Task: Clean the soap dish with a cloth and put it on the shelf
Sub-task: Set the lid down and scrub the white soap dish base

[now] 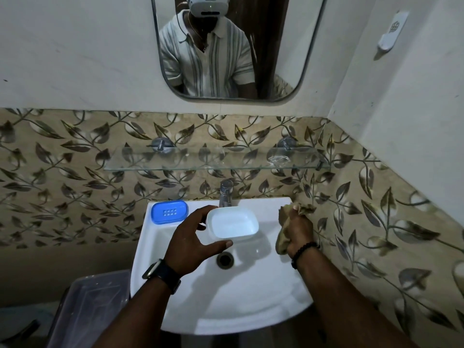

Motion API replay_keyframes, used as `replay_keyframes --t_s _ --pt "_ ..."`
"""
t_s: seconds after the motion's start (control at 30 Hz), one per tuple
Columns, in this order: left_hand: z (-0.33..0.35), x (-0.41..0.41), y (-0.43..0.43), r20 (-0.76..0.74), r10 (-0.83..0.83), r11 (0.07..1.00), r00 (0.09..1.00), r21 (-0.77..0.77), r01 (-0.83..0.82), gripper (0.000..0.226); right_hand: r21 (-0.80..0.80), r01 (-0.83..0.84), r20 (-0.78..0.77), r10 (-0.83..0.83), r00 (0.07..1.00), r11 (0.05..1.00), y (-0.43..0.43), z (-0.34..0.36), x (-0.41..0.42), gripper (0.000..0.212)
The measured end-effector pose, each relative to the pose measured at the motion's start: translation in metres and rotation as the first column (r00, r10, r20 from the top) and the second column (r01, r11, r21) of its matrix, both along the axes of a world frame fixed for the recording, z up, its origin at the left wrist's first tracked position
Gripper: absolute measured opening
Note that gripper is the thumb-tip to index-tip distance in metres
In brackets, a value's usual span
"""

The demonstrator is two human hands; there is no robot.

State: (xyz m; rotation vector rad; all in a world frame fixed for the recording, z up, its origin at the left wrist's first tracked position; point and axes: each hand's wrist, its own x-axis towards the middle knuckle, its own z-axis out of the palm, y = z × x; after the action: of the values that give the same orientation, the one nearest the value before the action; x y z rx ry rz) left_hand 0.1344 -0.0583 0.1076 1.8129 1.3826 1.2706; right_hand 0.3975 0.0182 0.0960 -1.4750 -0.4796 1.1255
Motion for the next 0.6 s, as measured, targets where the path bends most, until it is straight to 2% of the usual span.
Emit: replay_keyframes --t_s 0.13,0.23,0.3,0.37,0.4,0.43,0.5,0.6 --pt "-0.007 0.001 0.002 -0.001 -0.001 1.0 1.0 -0.014 0.001 0.077 -0.176 -0.018 0.2 0.054 0.978 0.984 0.011 -0.026 0.02 0.044" --pt "-0.009 0.002 0.004 -0.015 -0.004 1.0 1.0 -0.008 0.004 0.077 -0.22 -0.041 0.246 0.096 0.965 0.975 0.014 -0.039 0.024 0.039" --pt "-0.011 0.003 0.006 -0.018 -0.008 1.0 1.0 -0.008 0.008 0.077 -0.231 -0.077 0.171 0.118 0.978 0.97 0.015 -0.045 0.022 0.021" --pt "-0.013 0.004 0.008 -0.016 -0.01 1.0 1.0 -0.012 0.01 0.077 -0.224 -0.069 0.003 0.072 0.997 0.972 0.016 -0.051 0.018 0.007" --pt "-0.013 0.004 0.009 -0.016 -0.011 1.0 1.0 -0.015 0.011 0.077 -0.206 -0.06 -0.1 0.04 0.994 0.977 0.018 -0.052 0.016 0.01" --pt "-0.013 0.005 0.01 -0.017 -0.01 1.0 1.0 -0.018 0.01 0.078 -0.179 -0.07 -0.191 0.035 0.981 0.981 0.02 -0.052 0.016 0.021" --pt "-0.013 0.006 0.01 -0.02 -0.009 1.0 1.0 -0.02 0.009 0.078 -0.097 -0.092 -0.308 0.058 0.95 0.991 0.025 -0.048 0.015 0.036" --pt "-0.013 0.009 0.01 -0.012 -0.013 1.0 1.0 -0.022 0.012 0.077 -0.019 -0.084 -0.265 0.076 0.961 0.996 0.041 -0.037 0.016 0.025"
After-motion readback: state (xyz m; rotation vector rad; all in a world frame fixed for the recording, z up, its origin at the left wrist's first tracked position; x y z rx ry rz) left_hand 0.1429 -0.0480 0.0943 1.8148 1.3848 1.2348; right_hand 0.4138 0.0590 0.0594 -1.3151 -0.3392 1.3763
